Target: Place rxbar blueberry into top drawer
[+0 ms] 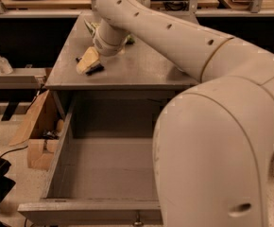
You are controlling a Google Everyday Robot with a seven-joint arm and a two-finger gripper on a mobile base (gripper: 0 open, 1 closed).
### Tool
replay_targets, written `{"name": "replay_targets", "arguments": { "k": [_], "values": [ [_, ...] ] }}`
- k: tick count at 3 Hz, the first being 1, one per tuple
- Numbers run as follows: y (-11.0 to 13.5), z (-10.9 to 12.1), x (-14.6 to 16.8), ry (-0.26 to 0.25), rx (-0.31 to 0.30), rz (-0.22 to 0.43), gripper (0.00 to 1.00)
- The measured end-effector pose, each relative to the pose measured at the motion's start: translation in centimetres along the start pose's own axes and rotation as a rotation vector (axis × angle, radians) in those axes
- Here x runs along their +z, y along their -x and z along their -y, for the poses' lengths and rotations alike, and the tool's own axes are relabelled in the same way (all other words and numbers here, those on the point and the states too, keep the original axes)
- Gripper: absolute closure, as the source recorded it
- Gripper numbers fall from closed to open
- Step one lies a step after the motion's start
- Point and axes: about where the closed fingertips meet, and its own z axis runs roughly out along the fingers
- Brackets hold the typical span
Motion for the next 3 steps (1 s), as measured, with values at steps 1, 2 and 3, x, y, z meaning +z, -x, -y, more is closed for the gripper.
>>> {"name": "replay_targets", "arguments": {
  "k": [1,2,3],
  "values": [
    [0.5,1.0,2.0,-0.026,0.029,-0.038,0.0],
    [1.4,1.6,3.7,-0.044,0.051,-0.056,0.26],
    [1.7,1.6,3.7,-0.043,0.054,-0.057,0.5]
  ]
}}
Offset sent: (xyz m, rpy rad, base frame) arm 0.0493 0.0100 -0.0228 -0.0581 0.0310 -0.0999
